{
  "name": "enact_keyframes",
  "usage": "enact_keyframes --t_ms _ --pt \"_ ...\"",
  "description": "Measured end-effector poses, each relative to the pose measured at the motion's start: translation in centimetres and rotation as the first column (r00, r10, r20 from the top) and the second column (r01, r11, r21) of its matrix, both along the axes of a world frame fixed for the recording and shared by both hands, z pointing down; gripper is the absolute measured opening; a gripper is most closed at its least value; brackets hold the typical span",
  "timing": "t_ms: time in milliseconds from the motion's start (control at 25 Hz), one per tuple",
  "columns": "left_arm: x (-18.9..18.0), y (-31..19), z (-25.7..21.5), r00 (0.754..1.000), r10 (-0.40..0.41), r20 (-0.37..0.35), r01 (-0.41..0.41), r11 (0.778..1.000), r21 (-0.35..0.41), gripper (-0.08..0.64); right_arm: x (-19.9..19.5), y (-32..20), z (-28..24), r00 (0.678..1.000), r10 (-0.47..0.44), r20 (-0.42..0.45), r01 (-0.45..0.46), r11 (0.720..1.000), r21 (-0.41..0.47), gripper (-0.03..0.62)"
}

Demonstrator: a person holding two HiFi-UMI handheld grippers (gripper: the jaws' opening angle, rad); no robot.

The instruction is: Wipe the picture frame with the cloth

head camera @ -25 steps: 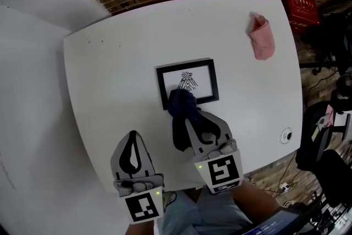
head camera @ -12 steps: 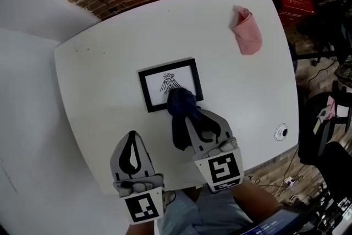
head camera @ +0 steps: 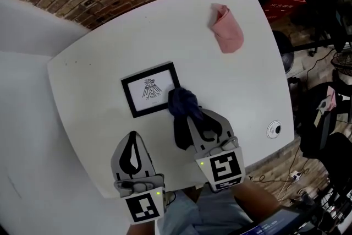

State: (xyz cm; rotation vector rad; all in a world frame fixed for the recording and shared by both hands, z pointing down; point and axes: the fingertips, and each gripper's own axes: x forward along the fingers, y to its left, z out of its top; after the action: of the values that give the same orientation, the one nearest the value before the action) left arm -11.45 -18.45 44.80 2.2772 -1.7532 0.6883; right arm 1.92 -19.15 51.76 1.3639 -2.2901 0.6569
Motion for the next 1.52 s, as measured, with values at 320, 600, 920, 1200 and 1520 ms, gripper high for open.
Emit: enact_keyframes --t_ms 320,600,920,1200,1520 --pt "3.8 -0.3 -1.5 0.999 0.048 -0.017 -0.048 0.998 0.038 0.009 4.9 0.0 -1.5 0.997 0.068 -0.035 -0.066 0.997 0.038 0.075" --pt "3.8 -0.6 -5.3 0.999 0.039 -0.024 -0.037 0.993 0.111 0.009 5.8 -0.8 -5.9 0.996 0.076 -0.048 -0.071 0.991 0.111 0.075" --pt "0.6 -0.3 -9.3 0.999 -0.017 -0.034 0.023 0.983 0.184 0.009 2.7 -1.5 -10.5 0.998 0.031 -0.05 -0.021 0.982 0.189 0.075" --pt "-3.9 0.2 -11.1 0.996 -0.082 -0.032 0.087 0.974 0.211 0.009 -2.1 -2.4 -12.7 0.997 -0.047 -0.06 0.06 0.972 0.226 0.075" --pt "-8.4 0.5 -10.3 0.989 -0.144 -0.045 0.149 0.971 0.188 0.009 -8.0 -4.0 -12.9 0.989 -0.131 -0.069 0.144 0.961 0.236 0.075"
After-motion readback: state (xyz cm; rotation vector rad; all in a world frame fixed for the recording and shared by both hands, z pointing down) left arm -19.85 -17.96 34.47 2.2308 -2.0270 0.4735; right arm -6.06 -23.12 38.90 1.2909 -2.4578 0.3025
